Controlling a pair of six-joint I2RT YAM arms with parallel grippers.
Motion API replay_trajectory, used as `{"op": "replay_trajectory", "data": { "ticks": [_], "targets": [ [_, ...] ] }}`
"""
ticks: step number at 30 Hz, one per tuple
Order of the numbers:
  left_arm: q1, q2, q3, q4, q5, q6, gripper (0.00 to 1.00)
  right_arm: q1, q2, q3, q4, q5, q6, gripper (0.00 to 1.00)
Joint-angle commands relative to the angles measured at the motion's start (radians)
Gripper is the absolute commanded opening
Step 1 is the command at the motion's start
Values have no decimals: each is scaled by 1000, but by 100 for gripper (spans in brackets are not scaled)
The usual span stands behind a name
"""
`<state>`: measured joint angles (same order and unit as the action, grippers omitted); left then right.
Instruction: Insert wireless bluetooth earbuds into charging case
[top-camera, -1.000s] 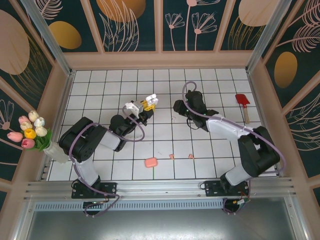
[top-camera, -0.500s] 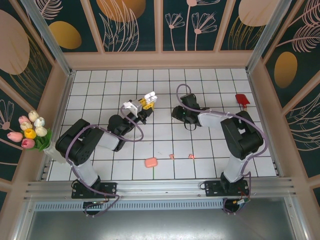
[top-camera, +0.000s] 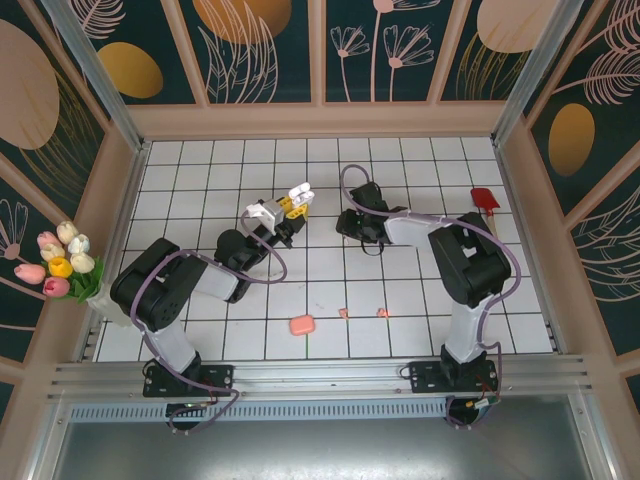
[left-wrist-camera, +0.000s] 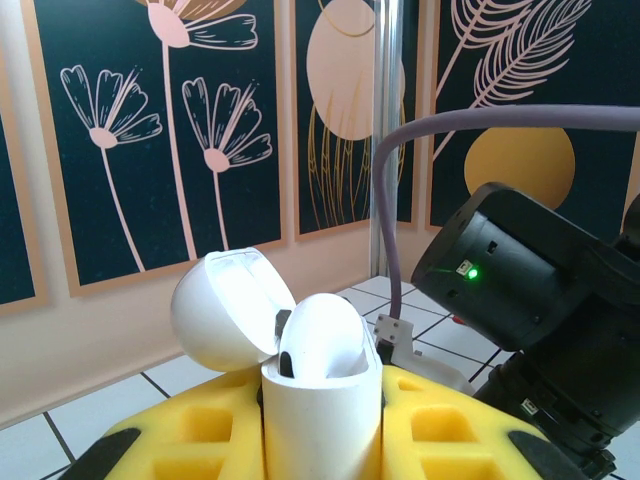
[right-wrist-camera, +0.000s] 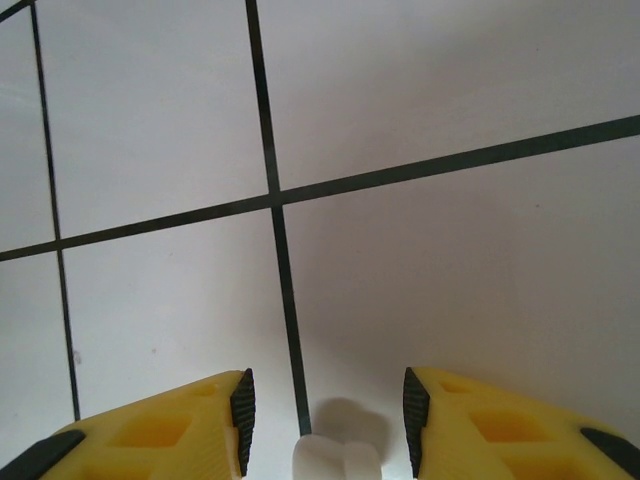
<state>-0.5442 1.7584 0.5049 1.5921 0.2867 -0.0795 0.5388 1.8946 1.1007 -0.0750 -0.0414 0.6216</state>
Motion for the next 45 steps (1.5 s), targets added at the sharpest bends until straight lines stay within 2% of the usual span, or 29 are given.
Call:
{"op": "replay_trajectory", "data": {
  "ticks": [1, 8, 12, 18, 24, 45],
  "targets": [
    [-1, -28, 24, 64, 3, 15, 0, 31, 33, 41, -83, 35, -45, 46],
    [-1, -33, 31, 56, 6, 18, 0, 78, 33, 35, -68, -30, -4, 45],
    [0, -33, 32, 60, 8, 15, 0, 114, -18, 9, -50, -55, 33, 45],
    [1, -38, 32, 61, 3, 20, 0, 103, -107, -31, -83, 5, 71, 45],
    [0, -39, 22, 74, -3, 16, 0, 84, -124, -44, -88, 39, 57, 45],
    [0, -36, 32, 74, -7, 27, 0, 95, 18, 50, -29, -21, 80, 44]
  ]
}}
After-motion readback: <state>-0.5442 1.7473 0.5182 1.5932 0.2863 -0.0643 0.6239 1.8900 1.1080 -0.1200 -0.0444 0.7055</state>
